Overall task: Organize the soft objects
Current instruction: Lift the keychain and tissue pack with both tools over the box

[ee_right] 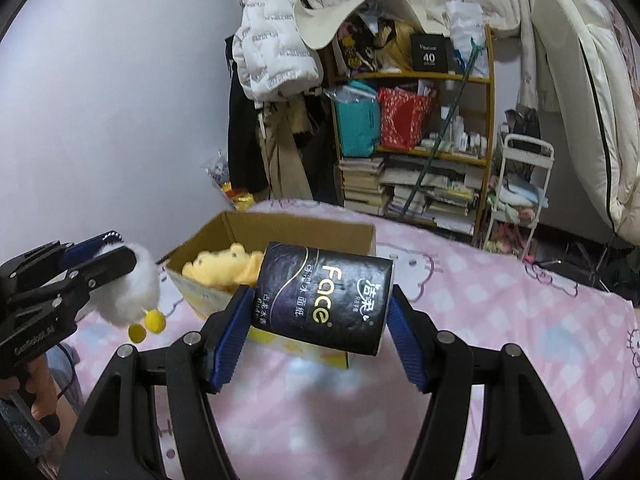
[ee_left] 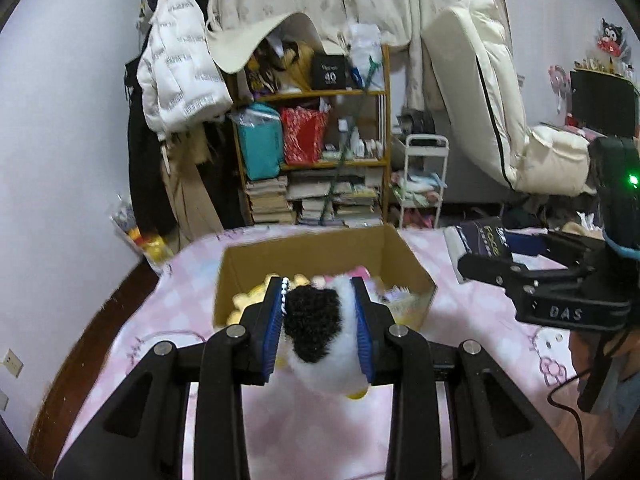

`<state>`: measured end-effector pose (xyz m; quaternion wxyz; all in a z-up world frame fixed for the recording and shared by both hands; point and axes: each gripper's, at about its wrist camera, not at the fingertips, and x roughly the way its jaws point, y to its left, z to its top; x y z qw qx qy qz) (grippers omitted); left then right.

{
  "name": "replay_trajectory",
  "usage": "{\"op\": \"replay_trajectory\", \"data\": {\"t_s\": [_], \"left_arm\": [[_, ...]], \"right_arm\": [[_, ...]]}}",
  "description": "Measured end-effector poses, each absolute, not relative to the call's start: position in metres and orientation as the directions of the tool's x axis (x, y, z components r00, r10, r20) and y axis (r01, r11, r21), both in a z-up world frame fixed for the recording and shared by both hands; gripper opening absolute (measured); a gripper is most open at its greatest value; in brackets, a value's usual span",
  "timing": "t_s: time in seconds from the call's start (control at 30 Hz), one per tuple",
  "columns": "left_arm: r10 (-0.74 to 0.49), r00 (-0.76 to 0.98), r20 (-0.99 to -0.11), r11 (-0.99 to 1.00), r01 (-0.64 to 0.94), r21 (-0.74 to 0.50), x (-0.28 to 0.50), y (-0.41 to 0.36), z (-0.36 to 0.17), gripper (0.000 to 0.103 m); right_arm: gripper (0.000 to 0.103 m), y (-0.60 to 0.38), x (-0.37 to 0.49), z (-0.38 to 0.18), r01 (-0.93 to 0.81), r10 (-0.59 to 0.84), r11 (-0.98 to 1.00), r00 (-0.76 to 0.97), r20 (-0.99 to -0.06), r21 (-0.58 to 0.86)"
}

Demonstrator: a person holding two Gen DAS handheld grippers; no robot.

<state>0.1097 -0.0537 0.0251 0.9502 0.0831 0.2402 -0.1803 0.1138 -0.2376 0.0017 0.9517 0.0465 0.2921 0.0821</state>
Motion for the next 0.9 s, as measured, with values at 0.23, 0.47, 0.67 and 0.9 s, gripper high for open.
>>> {"op": "replay_trajectory", "data": {"t_s": [0.23,0.47,0.67,0.9], "left_arm": [[-0.284,0.866,-0.412,0.929,0.355,0.107,0.129,-0.055,0.051,0.031],[-0.273,0.902,-0.335,0.936,0.329,0.123,0.153,-0.053,0.068,0.032],[-0.274,0.906,-0.324,0.943,0.319,0.096,0.173,-0.047,0.057,0.032],[-0.275,0.892,-0.358,0.944,0.322,0.077,0.187,-0.045,0.036,0.032]], "right_arm": [[0.07,-0.228,0.126,0.022,-0.14,0.189,0.981,0.843,-0.504,0.133],[0.07,-0.218,0.143,0.043,-0.145,0.182,0.983,0.876,-0.447,0.117],[0.07,-0.215,0.156,0.042,-0.144,0.188,0.98,0.885,-0.426,0.133],[0.07,-0.209,0.169,0.022,-0.117,0.158,0.986,0.878,-0.452,0.117]]}}
